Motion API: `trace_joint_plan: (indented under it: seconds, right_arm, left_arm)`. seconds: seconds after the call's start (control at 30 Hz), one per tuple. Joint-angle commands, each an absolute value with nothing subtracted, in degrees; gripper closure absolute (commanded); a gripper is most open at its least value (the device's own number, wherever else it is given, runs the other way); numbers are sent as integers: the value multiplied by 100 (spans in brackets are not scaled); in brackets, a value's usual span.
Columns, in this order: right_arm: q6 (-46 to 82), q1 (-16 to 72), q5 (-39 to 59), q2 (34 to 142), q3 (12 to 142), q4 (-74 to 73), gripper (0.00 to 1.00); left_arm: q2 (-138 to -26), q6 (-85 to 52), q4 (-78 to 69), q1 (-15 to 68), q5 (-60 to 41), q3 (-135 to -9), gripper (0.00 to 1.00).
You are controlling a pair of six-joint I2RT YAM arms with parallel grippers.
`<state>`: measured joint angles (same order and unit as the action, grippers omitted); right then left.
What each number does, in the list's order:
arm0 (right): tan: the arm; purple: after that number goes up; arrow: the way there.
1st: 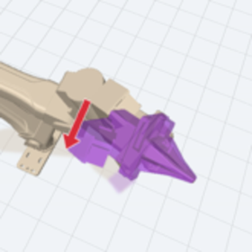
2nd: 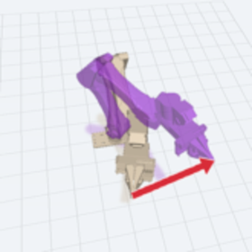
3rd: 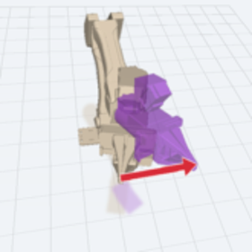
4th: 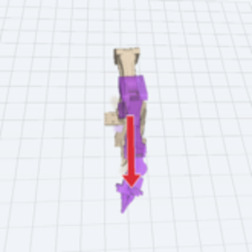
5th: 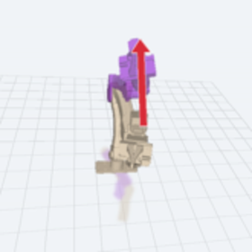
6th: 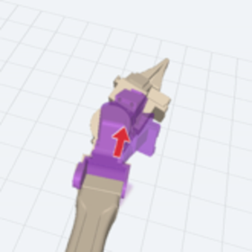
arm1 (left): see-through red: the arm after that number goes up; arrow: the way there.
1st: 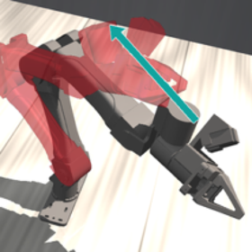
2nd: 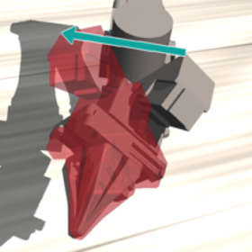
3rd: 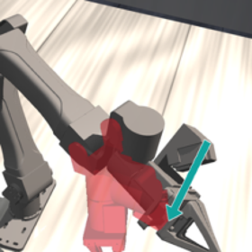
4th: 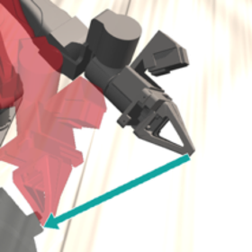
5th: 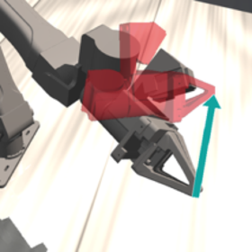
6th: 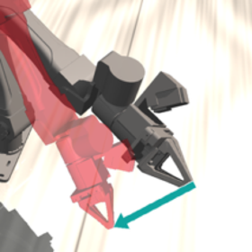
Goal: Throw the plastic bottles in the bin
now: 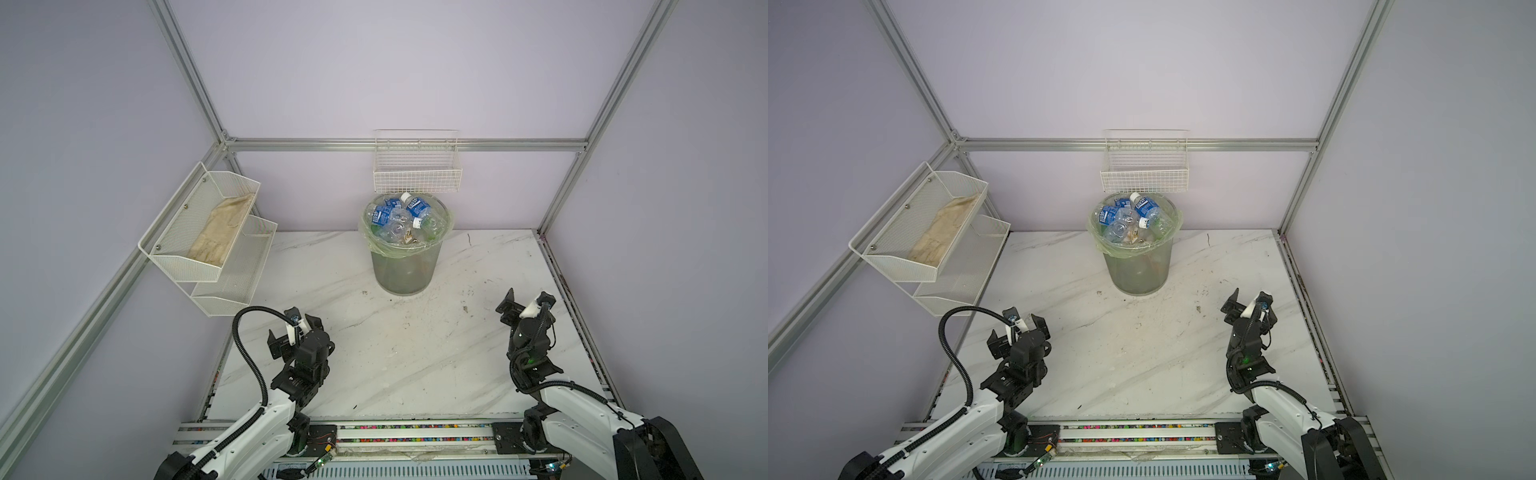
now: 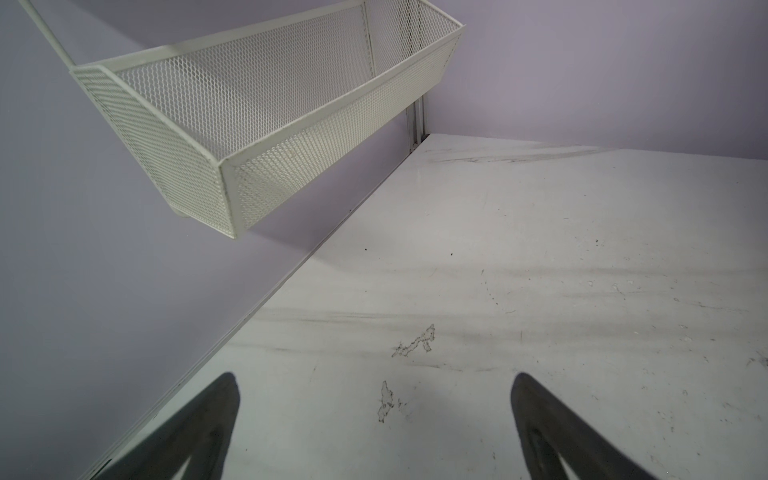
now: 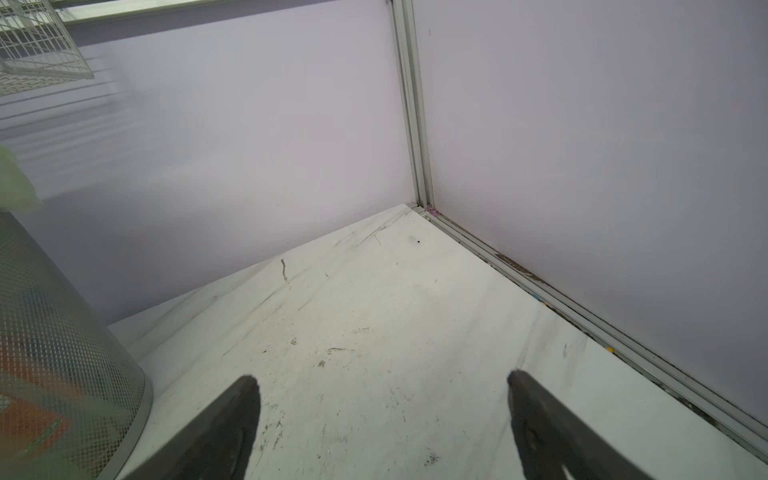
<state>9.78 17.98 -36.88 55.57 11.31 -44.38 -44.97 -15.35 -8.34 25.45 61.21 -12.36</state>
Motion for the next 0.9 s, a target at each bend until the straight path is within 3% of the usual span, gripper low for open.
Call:
trace_joint_plan:
  seconds: [0.0,0.87]
  right_arm:
    - [1002,1764,-3674,5563,1055,-4699,5]
    - [1003,1635,-3586,5835,1115,-4906,5]
  left_arm:
    - [-4503,-1477,-1113,2489,6143,-1143,0]
    - [-4790,-1358,-1629,2291,6019,-1124,0]
